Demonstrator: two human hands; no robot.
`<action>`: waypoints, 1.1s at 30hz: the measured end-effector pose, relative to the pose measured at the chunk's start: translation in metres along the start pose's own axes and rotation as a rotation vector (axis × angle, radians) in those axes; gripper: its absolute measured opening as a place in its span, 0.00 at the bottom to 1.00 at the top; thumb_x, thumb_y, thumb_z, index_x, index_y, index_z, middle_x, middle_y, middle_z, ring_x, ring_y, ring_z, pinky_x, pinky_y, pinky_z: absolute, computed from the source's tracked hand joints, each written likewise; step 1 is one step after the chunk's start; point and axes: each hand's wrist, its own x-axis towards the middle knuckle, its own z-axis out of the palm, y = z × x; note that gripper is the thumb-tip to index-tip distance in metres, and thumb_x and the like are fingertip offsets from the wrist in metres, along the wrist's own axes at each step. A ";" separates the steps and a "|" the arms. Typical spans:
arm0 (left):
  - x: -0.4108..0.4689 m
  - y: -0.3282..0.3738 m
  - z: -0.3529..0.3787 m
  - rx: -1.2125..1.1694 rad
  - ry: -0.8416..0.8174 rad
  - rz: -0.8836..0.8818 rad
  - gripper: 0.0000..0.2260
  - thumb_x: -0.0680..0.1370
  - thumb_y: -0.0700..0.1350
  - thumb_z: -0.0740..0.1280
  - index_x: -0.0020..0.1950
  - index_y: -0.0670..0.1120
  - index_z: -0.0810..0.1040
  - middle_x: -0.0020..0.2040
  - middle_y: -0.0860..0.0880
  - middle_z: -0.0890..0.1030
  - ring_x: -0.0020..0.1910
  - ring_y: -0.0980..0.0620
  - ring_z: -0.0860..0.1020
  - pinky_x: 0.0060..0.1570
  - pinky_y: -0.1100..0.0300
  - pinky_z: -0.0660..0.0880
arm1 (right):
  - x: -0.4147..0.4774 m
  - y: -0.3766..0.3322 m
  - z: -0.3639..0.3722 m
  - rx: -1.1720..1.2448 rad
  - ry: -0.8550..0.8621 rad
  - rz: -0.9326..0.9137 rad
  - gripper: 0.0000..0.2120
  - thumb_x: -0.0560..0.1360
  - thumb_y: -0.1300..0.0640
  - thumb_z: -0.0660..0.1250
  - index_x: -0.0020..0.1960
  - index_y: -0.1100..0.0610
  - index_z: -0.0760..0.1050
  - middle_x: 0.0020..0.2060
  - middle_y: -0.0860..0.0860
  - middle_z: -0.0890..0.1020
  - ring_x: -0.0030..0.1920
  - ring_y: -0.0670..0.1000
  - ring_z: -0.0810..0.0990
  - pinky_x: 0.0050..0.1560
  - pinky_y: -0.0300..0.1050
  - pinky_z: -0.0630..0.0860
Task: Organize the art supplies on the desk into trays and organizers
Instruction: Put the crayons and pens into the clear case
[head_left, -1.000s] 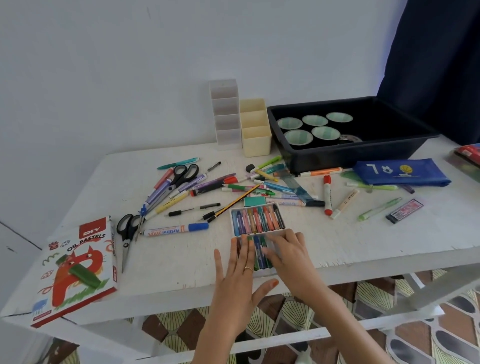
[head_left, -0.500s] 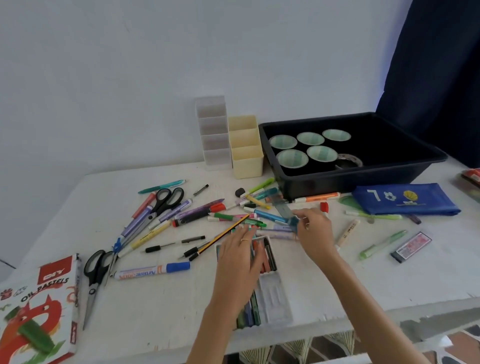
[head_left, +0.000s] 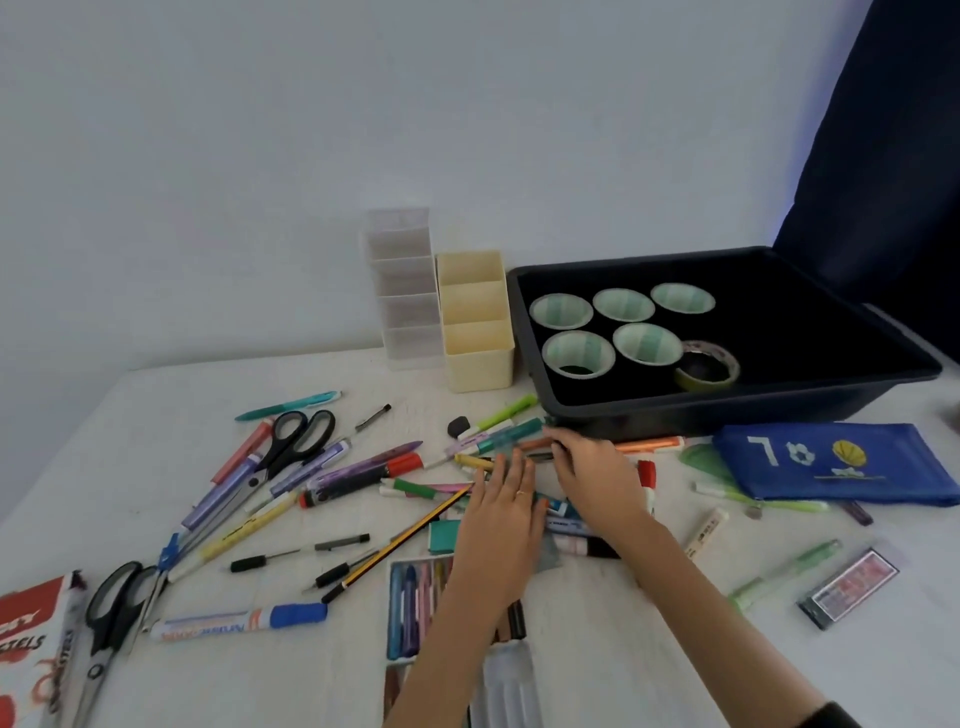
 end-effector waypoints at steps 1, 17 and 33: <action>0.000 -0.001 0.002 0.010 -0.005 -0.024 0.30 0.82 0.49 0.38 0.59 0.45 0.80 0.59 0.48 0.80 0.59 0.50 0.79 0.53 0.53 0.77 | 0.005 -0.003 -0.001 -0.139 -0.047 -0.010 0.17 0.81 0.55 0.55 0.69 0.47 0.67 0.50 0.54 0.82 0.48 0.55 0.81 0.41 0.44 0.72; -0.010 -0.009 0.003 -0.140 0.244 -0.047 0.14 0.67 0.40 0.71 0.52 0.42 0.83 0.54 0.44 0.82 0.52 0.47 0.82 0.47 0.53 0.78 | -0.003 -0.019 0.002 -0.301 0.005 -0.093 0.06 0.74 0.57 0.66 0.48 0.59 0.76 0.48 0.54 0.77 0.51 0.54 0.76 0.37 0.46 0.74; -0.147 -0.035 -0.014 -0.472 0.337 -0.113 0.22 0.78 0.52 0.50 0.64 0.45 0.76 0.63 0.48 0.77 0.65 0.49 0.73 0.67 0.52 0.67 | -0.141 -0.058 0.009 1.009 0.155 0.293 0.08 0.70 0.64 0.72 0.48 0.56 0.81 0.39 0.51 0.83 0.40 0.48 0.81 0.41 0.35 0.77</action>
